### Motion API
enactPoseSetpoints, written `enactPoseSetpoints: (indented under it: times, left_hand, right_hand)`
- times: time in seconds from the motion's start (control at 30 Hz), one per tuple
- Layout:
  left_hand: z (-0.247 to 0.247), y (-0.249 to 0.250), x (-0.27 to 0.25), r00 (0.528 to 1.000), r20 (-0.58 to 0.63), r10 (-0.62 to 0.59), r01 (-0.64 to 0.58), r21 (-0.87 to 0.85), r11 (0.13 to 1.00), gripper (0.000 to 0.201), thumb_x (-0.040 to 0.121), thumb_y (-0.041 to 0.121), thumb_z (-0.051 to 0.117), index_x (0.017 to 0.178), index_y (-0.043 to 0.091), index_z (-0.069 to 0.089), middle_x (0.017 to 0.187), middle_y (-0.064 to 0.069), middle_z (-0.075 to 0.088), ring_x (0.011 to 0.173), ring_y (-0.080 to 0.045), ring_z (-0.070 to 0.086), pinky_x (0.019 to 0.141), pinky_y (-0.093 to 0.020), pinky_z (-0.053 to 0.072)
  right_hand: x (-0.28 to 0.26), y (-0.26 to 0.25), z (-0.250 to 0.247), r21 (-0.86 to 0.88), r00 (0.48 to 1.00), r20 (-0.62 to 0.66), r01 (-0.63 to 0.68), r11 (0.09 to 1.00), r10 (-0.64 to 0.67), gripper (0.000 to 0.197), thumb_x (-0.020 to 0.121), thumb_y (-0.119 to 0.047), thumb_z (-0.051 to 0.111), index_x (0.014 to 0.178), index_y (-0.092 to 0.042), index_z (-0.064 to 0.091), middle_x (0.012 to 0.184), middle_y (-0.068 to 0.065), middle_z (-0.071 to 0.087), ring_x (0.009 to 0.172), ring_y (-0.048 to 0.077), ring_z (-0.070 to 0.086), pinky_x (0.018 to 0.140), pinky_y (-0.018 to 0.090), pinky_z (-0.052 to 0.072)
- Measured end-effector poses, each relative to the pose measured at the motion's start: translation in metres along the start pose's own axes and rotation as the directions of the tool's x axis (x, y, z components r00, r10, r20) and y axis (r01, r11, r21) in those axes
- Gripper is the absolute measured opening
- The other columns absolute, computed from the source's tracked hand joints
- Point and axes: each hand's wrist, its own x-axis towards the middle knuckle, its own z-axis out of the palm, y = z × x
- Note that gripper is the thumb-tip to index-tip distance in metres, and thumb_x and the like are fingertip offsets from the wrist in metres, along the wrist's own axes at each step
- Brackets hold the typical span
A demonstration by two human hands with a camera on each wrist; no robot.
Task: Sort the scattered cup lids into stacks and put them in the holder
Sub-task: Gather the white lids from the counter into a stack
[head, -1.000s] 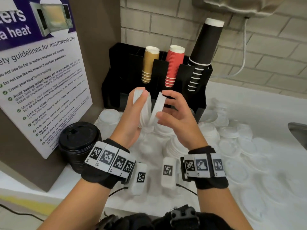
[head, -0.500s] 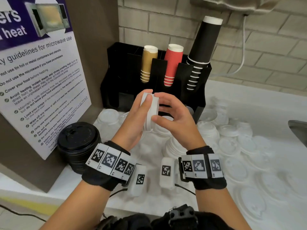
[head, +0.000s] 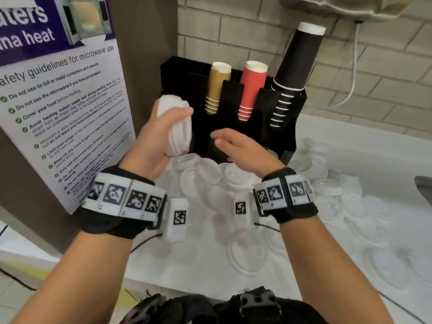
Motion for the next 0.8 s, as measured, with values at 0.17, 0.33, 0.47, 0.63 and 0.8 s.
enactPoseSetpoints:
  times: [0.17,0.33,0.47,0.63,0.8]
  left_hand:
    - [-0.027,0.03,-0.003,0.999,0.032,0.03,-0.033,0.089,0.995,0.011,0.073,0.034,0.064,0.083,0.033,0.068,0.073,0.012,0.066,0.063,-0.006,0.063,0.051,-0.022,0.045]
    - [-0.036,0.029,-0.013,0.995,0.076,0.059,-0.061,0.031,0.998,0.036,0.091,0.025,0.054,0.062,0.034,0.074,0.064,0.012,0.065,0.058,-0.005,0.061,0.05,-0.023,0.043]
    - [-0.038,0.026,-0.016,0.998,0.029,0.047,-0.049,0.05,0.998,0.015,0.083,0.027,0.061,0.075,0.033,0.072,0.071,0.011,0.066,0.063,-0.006,0.063,0.052,-0.024,0.043]
    - [-0.036,0.027,-0.018,0.999,-0.021,0.026,-0.024,0.082,0.996,0.03,0.067,0.034,0.063,0.096,0.035,0.057,0.09,0.007,0.057,0.079,-0.013,0.054,0.06,-0.029,0.043]
    - [-0.041,0.026,-0.016,0.999,-0.018,0.034,-0.033,0.078,0.996,0.03,0.069,0.034,0.063,0.098,0.034,0.057,0.086,0.007,0.057,0.076,-0.012,0.054,0.058,-0.029,0.042]
  right_hand:
    - [0.037,-0.005,0.031,-0.478,0.937,0.35,0.154,0.865,0.027,0.033,0.098,-0.025,0.052,0.129,-0.016,0.059,0.134,0.004,0.053,0.124,0.02,0.048,0.097,0.022,0.035]
    - [0.063,-0.013,0.086,-0.599,0.881,0.466,0.247,0.761,0.081,0.056,0.085,-0.038,0.068,0.133,-0.018,0.05,0.133,0.008,0.052,0.12,0.026,0.049,0.1,0.039,0.044]
    - [0.076,-0.01,0.119,-0.652,0.902,0.42,0.223,0.725,0.1,0.075,0.068,-0.047,0.078,0.125,-0.018,0.038,0.107,0.005,0.052,0.109,0.027,0.049,0.082,0.039,0.048]
    - [0.084,-0.004,0.138,-0.749,0.901,0.412,0.251,0.613,0.135,0.075,0.071,-0.049,0.075,0.125,-0.02,0.032,0.088,-0.001,0.047,0.123,0.031,0.04,0.099,0.045,0.032]
    - [0.081,-0.016,0.108,-0.768,0.878,0.446,0.278,0.577,0.171,0.06,0.074,-0.048,0.071,0.127,-0.036,0.044,0.094,-0.002,0.042,0.106,0.025,0.034,0.081,0.037,0.031]
